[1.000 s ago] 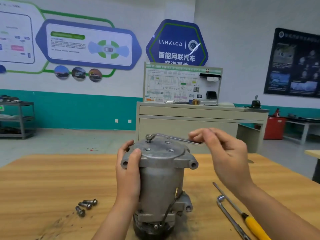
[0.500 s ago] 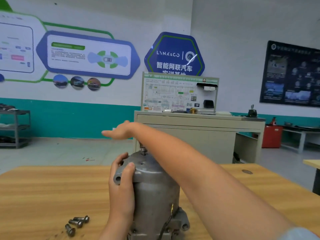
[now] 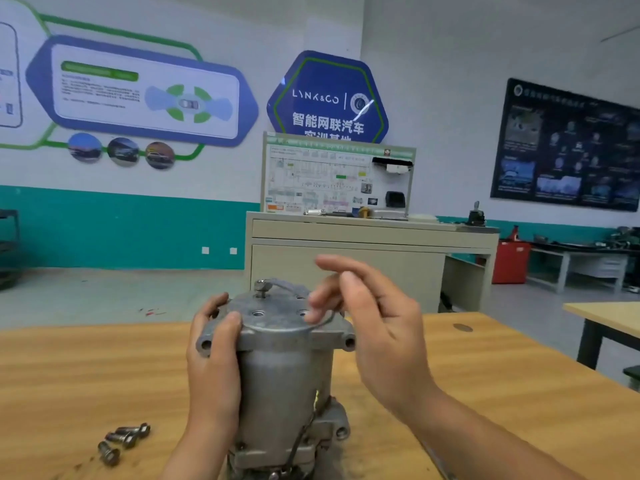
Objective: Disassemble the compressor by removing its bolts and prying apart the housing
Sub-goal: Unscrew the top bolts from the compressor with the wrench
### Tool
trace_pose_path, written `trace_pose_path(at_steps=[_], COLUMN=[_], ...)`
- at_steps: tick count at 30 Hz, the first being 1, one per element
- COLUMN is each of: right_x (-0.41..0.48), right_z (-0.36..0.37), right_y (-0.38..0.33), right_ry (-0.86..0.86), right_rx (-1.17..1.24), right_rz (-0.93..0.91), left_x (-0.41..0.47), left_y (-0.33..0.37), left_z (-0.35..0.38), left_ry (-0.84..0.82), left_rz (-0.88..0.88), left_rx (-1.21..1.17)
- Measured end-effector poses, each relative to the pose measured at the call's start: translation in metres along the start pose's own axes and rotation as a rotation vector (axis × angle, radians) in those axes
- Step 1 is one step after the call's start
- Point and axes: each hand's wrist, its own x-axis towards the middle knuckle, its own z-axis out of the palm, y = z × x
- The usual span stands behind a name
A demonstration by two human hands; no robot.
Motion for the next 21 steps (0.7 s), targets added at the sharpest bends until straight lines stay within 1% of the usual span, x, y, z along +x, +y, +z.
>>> trace_pose_path(at_steps=[1,2,3,4,5,7,9,11,12,14,15,18,20,21], right_x=[0.004,0.013,0.027,0.042,0.060,0.095,0.124,0.143,0.150,0.157,0.158,0.157,0.148,0.139], right_z=[-0.020,-0.037,-0.052,-0.062,-0.069,-0.063,-0.039,-0.013,-0.001,0.026,0.040,0.092,0.128,0.141], right_y=[0.009,0.019,0.032,0.047,0.065,0.098,0.113,0.115,0.114,0.111,0.109,0.108,0.101,0.095], right_ry=[0.078,0.118,0.115,0.074,0.010,-0.175,-0.413,-0.628,-0.727,-0.881,-0.919,-0.958,-1.030,-1.060], right_rx=[-0.098,-0.242,-0.419,-0.618,-0.798,-1.018,-1.086,-1.056,-1.052,-1.062,-1.065,-1.094,-1.041,-1.028], right_rz=[0.064,0.142,0.232,0.326,0.407,0.535,0.646,0.778,0.806,0.785,0.743,0.569,0.456,0.358], left_x=[-0.001,-0.002,-0.001,-0.002,-0.002,-0.003,-0.003,-0.004,-0.003,-0.003,-0.004,-0.004,-0.003,-0.003], left_y=[-0.001,-0.001,-0.002,-0.001,0.001,0.004,0.004,0.005,0.004,0.004,0.003,0.005,0.003,0.005], left_z=[-0.002,-0.005,-0.003,-0.003,-0.002,-0.002,-0.004,-0.003,-0.003,-0.003,-0.002,-0.001,0.000,0.001], left_ry=[-0.001,0.005,0.006,0.006,-0.002,-0.011,-0.017,-0.014,-0.011,-0.007,0.004,0.023,0.039,0.031], left_rz=[-0.018,-0.025,-0.019,-0.021,-0.033,-0.054,-0.062,-0.072,-0.072,-0.060,-0.052,-0.044,-0.027,-0.010], left_rx=[-0.014,-0.005,-0.004,-0.003,-0.008,-0.025,-0.012,-0.011,-0.005,-0.008,-0.018,-0.011,0.001,-0.007])
